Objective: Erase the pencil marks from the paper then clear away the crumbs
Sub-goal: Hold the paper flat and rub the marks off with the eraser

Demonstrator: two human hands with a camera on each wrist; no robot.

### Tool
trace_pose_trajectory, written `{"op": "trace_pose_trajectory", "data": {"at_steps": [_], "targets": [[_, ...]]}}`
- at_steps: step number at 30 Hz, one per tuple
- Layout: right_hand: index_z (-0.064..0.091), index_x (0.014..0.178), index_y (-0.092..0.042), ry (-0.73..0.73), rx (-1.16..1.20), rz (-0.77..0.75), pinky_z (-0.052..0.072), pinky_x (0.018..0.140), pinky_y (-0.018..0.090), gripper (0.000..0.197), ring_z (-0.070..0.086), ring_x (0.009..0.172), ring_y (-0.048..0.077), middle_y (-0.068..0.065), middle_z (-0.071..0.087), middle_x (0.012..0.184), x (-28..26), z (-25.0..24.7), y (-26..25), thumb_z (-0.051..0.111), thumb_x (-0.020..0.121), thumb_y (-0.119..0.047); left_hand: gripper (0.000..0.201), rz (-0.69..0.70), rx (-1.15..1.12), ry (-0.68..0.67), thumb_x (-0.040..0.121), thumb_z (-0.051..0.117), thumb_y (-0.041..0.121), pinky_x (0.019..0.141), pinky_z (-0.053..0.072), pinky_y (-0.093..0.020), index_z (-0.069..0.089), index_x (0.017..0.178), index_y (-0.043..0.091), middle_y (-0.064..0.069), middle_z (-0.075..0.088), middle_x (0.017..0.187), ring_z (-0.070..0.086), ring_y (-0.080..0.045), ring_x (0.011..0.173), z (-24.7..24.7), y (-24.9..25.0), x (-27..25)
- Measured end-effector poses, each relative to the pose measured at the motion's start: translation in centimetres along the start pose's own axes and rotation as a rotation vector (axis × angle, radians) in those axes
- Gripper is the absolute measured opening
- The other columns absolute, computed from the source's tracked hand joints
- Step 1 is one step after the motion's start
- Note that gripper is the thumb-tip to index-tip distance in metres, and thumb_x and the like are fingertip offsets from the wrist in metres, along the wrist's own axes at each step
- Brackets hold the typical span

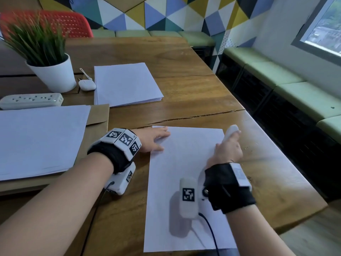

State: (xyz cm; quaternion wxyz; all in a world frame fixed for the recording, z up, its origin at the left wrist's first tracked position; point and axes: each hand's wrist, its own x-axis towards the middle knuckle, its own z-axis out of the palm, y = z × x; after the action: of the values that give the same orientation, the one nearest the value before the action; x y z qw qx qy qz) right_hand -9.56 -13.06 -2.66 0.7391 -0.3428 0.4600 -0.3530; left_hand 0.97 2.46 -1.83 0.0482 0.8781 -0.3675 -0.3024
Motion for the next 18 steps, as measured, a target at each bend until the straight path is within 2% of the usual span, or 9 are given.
{"op": "trace_pose_trajectory", "data": {"at_steps": [2, 4, 6, 8, 9, 11, 13, 15, 18], "targets": [[0.057, 0.087, -0.011, -0.222, 0.073, 0.125, 0.046, 0.066, 0.019, 0.03, 0.056, 0.07, 0.011, 0.003, 0.057, 0.081, -0.9, -0.5, -0.7, 0.047, 0.095, -0.037, 0.081, -0.011, 0.071, -0.02, 0.089, 0.057, 0.043, 0.119, 0.01, -0.033, 0.006, 0.15, 0.027, 0.012, -0.005, 0.158, 0.006, -0.015, 0.146, 0.2, 0.1, 0.3], [0.058, 0.092, -0.009, -0.513, -0.028, 0.367, 0.049, 0.079, 0.025, 0.03, 0.062, 0.083, 0.017, 0.008, 0.063, 0.091, -2.6, -1.1, 0.1, 0.046, 0.095, -0.036, 0.095, -0.02, 0.107, -0.021, 0.082, 0.065, 0.046, 0.119, 0.01, -0.036, 0.003, 0.151, 0.026, 0.01, -0.008, 0.158, 0.003, -0.018, 0.146, 0.5, 0.2, 0.4], [0.059, 0.094, -0.008, -0.65, -0.183, 0.552, 0.051, 0.081, 0.029, 0.031, 0.065, 0.085, 0.021, 0.011, 0.066, 0.093, -3.7, -1.9, 1.1, 0.047, 0.095, -0.036, 0.099, -0.015, 0.113, -0.001, 0.079, 0.068, 0.045, 0.119, 0.01, -0.034, 0.002, 0.151, 0.024, 0.008, -0.009, 0.158, 0.001, -0.019, 0.146, 0.8, 0.2, 0.5], [0.059, 0.088, -0.006, -0.614, -0.189, 0.61, 0.055, 0.071, 0.029, 0.034, 0.068, 0.072, 0.019, 0.01, 0.067, 0.082, -2.9, -2.5, 1.4, 0.048, 0.094, -0.037, 0.1, -0.008, 0.105, 0.006, 0.079, 0.068, 0.045, 0.119, 0.01, -0.034, 0.001, 0.15, 0.025, 0.008, -0.01, 0.158, 0.0, -0.019, 0.146, 0.9, 0.2, 0.5], [0.059, 0.087, -0.005, -0.537, -0.141, 0.571, 0.056, 0.062, 0.027, 0.034, 0.068, 0.062, 0.017, 0.009, 0.067, 0.073, -1.9, -2.8, 1.2, 0.049, 0.093, -0.036, 0.1, -0.011, 0.101, 0.0, 0.079, 0.068, 0.045, 0.119, 0.009, -0.034, 0.0, 0.15, 0.025, 0.008, -0.01, 0.158, 0.0, -0.019, 0.146, 0.9, 0.1, 0.5], [0.06, 0.096, -0.003, -0.288, -0.092, 0.293, 0.055, 0.053, 0.024, 0.033, 0.063, 0.053, 0.012, 0.004, 0.062, 0.065, 1.0, -3.6, -0.2, 0.051, 0.093, -0.035, 0.1, -0.024, 0.094, -0.015, 0.08, 0.066, 0.046, 0.119, 0.009, -0.036, -0.002, 0.15, 0.027, 0.01, -0.012, 0.158, -0.001, -0.018, 0.146, 0.8, 0.1, 0.4], [0.056, 0.115, -0.003, -0.113, -0.114, 0.026, 0.051, 0.059, 0.022, 0.041, 0.058, 0.065, 0.009, -0.001, 0.056, 0.075, 3.0, -4.3, -2.3, 0.049, 0.094, -0.037, 0.099, -0.029, 0.096, -0.025, 0.081, 0.066, 0.046, 0.119, 0.009, -0.036, -0.003, 0.15, 0.027, 0.011, -0.012, 0.158, -0.001, -0.017, 0.146, 0.7, 0.2, 0.4], [0.056, 0.113, -0.006, -0.179, -0.023, 0.043, 0.054, 0.065, 0.024, 0.038, 0.063, 0.074, 0.011, 0.001, 0.061, 0.085, 3.3, -5.0, -3.6, 0.049, 0.094, -0.038, 0.099, -0.032, 0.104, -0.032, 0.081, 0.065, 0.046, 0.118, 0.01, -0.037, -0.004, 0.15, 0.027, 0.011, -0.013, 0.157, -0.002, -0.016, 0.146, 0.6, 0.3, 0.4], [0.062, 0.088, -0.008, -0.525, -0.079, 0.392, 0.059, 0.068, 0.029, 0.032, 0.072, 0.068, 0.018, 0.009, 0.07, 0.08, 1.0, -5.7, -3.4, 0.049, 0.093, -0.036, 0.099, -0.04, 0.118, -0.049, 0.082, 0.064, 0.047, 0.119, 0.011, -0.04, -0.005, 0.15, 0.028, 0.01, -0.013, 0.157, -0.002, -0.017, 0.146, 0.5, 0.5, 0.3]]}}
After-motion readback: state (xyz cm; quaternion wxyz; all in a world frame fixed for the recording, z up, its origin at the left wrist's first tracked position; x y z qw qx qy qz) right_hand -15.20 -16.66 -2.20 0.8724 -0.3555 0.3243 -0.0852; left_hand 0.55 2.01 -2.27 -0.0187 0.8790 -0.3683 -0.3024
